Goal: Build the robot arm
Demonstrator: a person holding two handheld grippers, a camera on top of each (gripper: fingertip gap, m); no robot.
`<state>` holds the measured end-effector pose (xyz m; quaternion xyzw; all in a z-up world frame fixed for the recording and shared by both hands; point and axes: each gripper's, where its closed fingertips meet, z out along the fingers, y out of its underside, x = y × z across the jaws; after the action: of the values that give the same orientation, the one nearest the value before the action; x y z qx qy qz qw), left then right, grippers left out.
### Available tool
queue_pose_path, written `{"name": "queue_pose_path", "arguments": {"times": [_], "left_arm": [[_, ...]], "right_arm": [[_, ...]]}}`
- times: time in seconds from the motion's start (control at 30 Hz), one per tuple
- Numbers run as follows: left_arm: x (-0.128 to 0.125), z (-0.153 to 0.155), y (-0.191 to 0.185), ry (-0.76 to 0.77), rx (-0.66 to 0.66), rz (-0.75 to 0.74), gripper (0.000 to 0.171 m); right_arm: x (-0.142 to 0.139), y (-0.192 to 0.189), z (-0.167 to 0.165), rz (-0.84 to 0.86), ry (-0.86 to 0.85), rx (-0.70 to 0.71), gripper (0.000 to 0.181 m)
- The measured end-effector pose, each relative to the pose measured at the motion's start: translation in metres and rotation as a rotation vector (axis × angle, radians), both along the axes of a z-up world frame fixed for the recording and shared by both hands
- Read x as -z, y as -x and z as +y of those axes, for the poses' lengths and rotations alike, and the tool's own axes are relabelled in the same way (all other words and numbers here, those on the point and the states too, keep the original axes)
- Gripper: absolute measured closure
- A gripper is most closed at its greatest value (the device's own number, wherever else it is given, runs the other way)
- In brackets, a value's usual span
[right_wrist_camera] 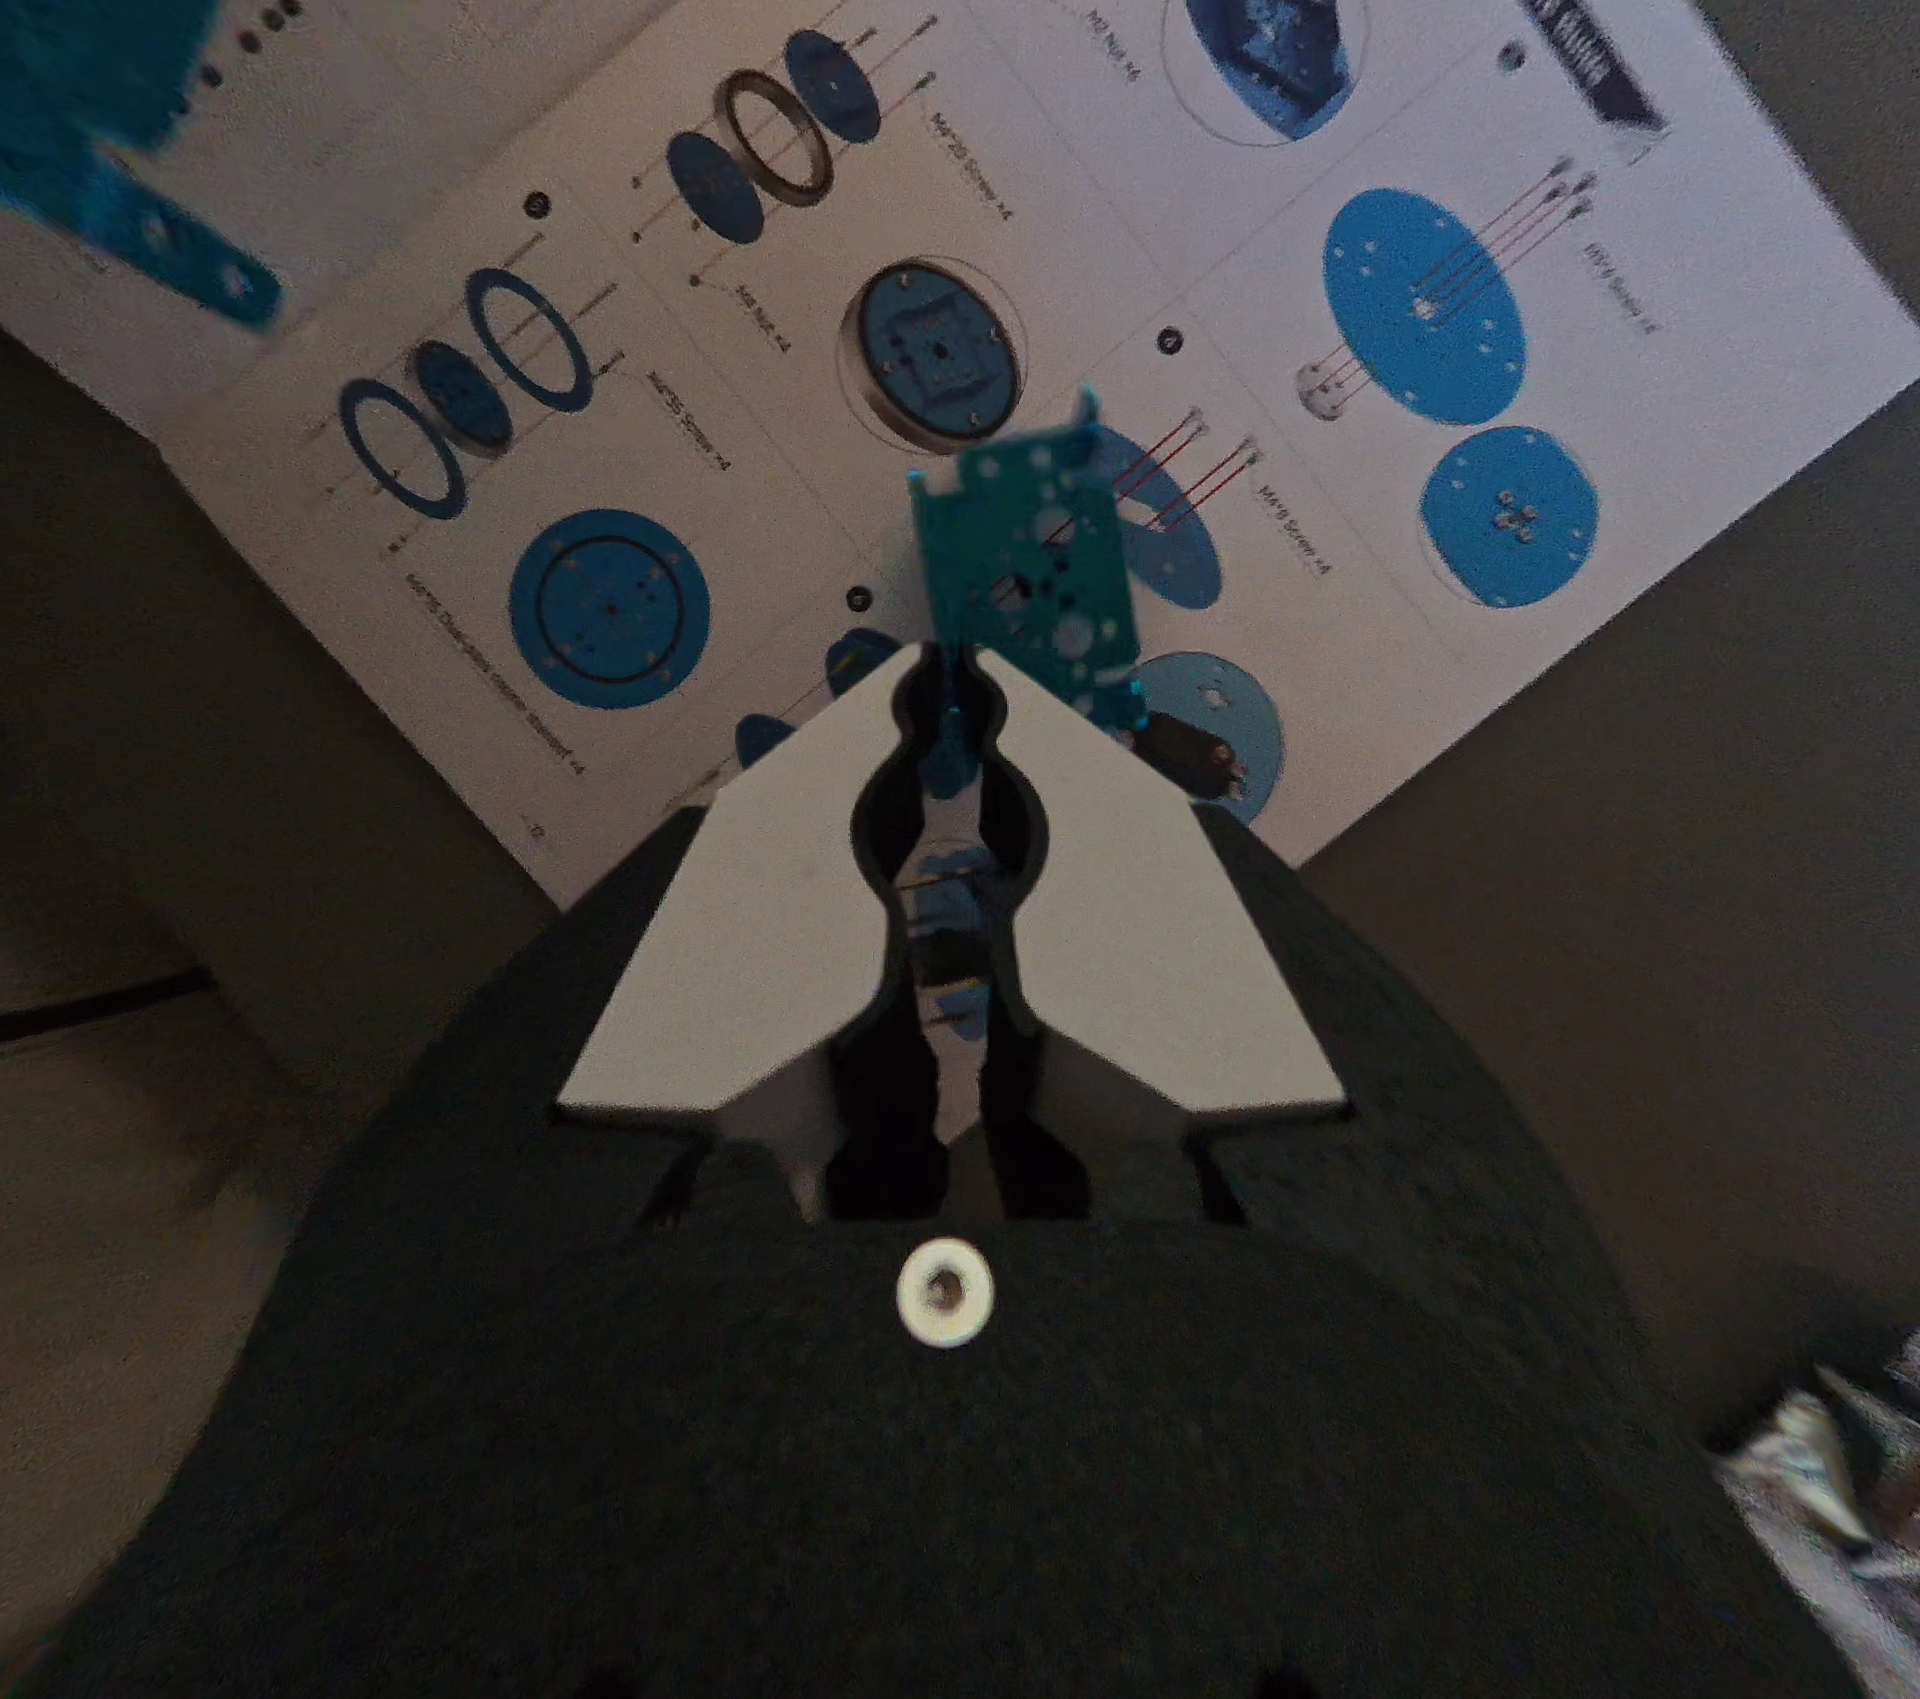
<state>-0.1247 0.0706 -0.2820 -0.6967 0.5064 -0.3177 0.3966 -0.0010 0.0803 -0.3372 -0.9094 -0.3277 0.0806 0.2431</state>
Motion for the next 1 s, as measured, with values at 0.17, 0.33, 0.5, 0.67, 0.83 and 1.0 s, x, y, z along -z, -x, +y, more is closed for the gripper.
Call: {"name": "queue_pose_path", "arguments": {"times": [0.17,0.33,0.5,0.67,0.83,1.0], "left_arm": [[-0.060,0.031,0.027,-0.019,0.023,-0.037,0.128],[-0.106,0.146,0.009,-0.184,0.046,0.100,0.128],[-0.061,0.253,-0.063,-0.171,0.265,0.186,0.128],[0.005,0.338,-0.111,-0.172,0.349,0.328,0.128],[0.030,0.365,-0.146,-0.160,0.456,0.324,0.128],[0.048,0.367,-0.144,-0.121,0.516,0.355,0.128]], "right_arm": [[-0.078,-0.019,0.037,-0.019,-0.125,-0.050,0.181],[-0.144,-0.025,0.139,-0.019,-0.148,-0.130,0.181],[-0.086,-0.049,0.272,0.042,0.061,0.121,0.181],[-0.027,-0.063,0.326,0.150,0.250,0.429,0.181],[-0.002,-0.066,0.332,0.225,0.325,0.510,0.178],[-0.025,-0.046,0.304,0.446,0.495,0.456,0.148]]}}
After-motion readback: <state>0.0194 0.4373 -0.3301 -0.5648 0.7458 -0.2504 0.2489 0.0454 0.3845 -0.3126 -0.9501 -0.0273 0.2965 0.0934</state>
